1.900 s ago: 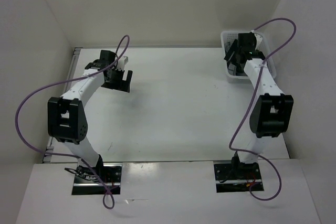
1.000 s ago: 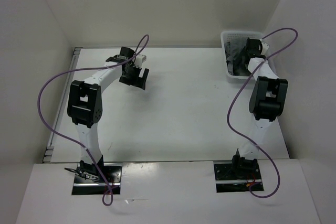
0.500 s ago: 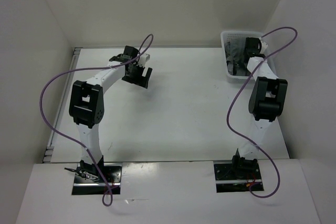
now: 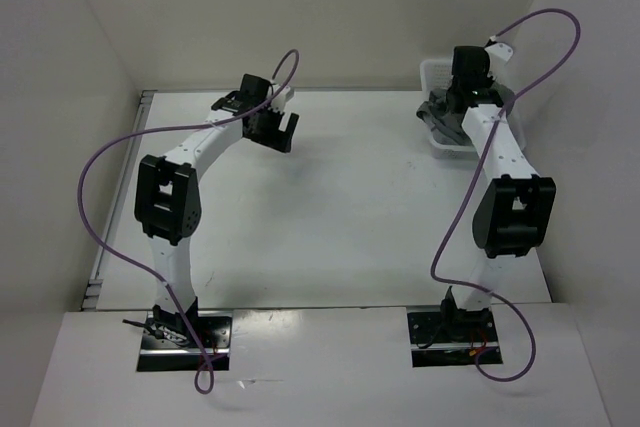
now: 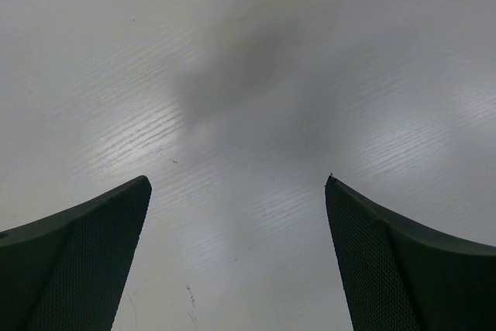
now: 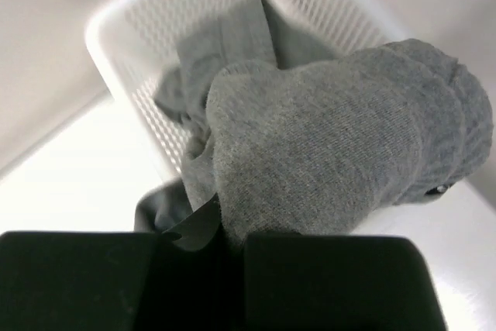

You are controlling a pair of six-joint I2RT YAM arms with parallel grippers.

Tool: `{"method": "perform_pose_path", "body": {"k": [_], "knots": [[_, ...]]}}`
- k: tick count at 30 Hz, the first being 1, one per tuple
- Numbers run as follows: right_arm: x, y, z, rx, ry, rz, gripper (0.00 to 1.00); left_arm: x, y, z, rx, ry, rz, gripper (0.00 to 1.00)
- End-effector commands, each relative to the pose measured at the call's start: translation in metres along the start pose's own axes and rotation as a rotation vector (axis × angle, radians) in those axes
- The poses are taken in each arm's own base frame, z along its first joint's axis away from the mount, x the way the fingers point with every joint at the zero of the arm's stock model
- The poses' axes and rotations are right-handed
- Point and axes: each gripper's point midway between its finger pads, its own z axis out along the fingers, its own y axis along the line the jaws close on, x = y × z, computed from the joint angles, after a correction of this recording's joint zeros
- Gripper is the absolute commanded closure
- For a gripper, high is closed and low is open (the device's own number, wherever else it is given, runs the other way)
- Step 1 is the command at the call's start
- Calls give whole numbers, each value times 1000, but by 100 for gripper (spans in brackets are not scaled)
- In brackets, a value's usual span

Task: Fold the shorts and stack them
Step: Grab the shorts from the pile, then move the shorts to the center of the board

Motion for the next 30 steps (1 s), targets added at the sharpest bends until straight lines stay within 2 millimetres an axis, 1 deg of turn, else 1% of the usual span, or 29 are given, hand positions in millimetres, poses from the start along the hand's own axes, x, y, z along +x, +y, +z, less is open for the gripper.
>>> {"method": "perform_pose_path", "body": {"k": [1, 3, 4, 5, 6, 7, 8, 9, 10, 11, 12, 13, 14, 15, 16, 17, 18, 19, 20, 21, 22, 23, 24, 25, 26, 27, 28, 29, 30], "knots": [[-108, 2, -67, -16, -286, 121, 100, -33, -4, -32, 5, -109, 18, 0], [-137, 0, -90, -28, -361, 125, 100, -43, -5, -44, 2, -148, 24, 0], [-160, -6, -108, -38, -422, 156, 100, -43, -5, -44, 2, -149, 24, 0], [-173, -5, -120, -64, -446, 176, 100, -50, -5, -52, 0, -173, 28, 0], [-178, -4, -128, -90, -444, 184, 100, -54, -4, -58, -10, -186, 29, 0], [-185, -3, -145, -117, -463, 179, 100, -61, -4, -61, -11, -207, 32, 0], [-198, 4, -161, -174, -493, 179, 100, -70, -5, -74, -14, -240, 37, 0], [-198, 13, -172, -256, -481, 160, 100, -72, -6, -78, -15, -249, 38, 0], [-206, 15, -194, -336, -496, 174, 100, -77, -7, -89, -16, -272, 41, 0], [-205, 22, -207, -415, -490, 168, 100, -79, -7, -95, -17, -284, 43, 0], [-202, 42, -228, -579, -480, 132, 100, -84, -6, -101, -28, -306, 45, 0], [-197, 52, -241, -670, -476, 110, 100, -82, -5, -105, -39, -308, 43, 0], [-207, 55, -271, -775, -517, 104, 100, -88, -7, -121, -41, -341, 48, 0], [-197, 72, -294, -932, -491, 47, 100, -82, -3, -123, -68, -332, 42, 0], [-197, 78, -310, -1012, -492, 22, 100, -84, -3, -137, -79, -357, 43, 0], [-197, 84, -324, -1087, -496, -3, 100, -83, -2, -143, -88, -364, 43, 0], [-188, 93, -346, -1215, -485, -69, 100, -81, -1, -149, -101, -370, 41, 0], [-188, 97, -358, -1279, -494, -107, 100, -79, -3, -158, -102, -382, 42, 0], [-185, 106, -365, -1340, -492, -139, 100, -77, -3, -163, -102, -388, 43, 0], [-179, 114, -377, -1390, -476, -160, 100, -76, 4, -170, -122, -395, 33, 0], [-181, 117, -398, -1464, -508, -215, 100, -76, 6, -181, -131, -417, 29, 0], [-179, 122, -406, -1513, -498, -226, 100, -71, 10, -183, -138, -412, 22, 0], [-179, 128, -409, -1557, -482, -223, 100, -70, 18, -194, -164, -428, 10, 0], [-174, 133, -413, -1594, -437, -204, 100, -67, 25, -197, -189, -429, 0, 0], [-168, 137, -413, -1613, -418, -210, 100, -65, 28, -201, -196, -432, -6, 0], [-163, 144, -418, -1639, -410, -212, 100, -59, 40, -206, -229, -432, -25, 0], [-155, 151, -413, -1646, -387, -220, 100, -55, 47, -205, -248, -422, -37, 0], [-143, 159, -405, -1638, -342, -215, 100, -54, 58, -212, -271, -438, -53, 0], [-125, 172, -406, -1660, -282, -219, 100, -49, 63, -214, -281, -434, -62, 0]]}}
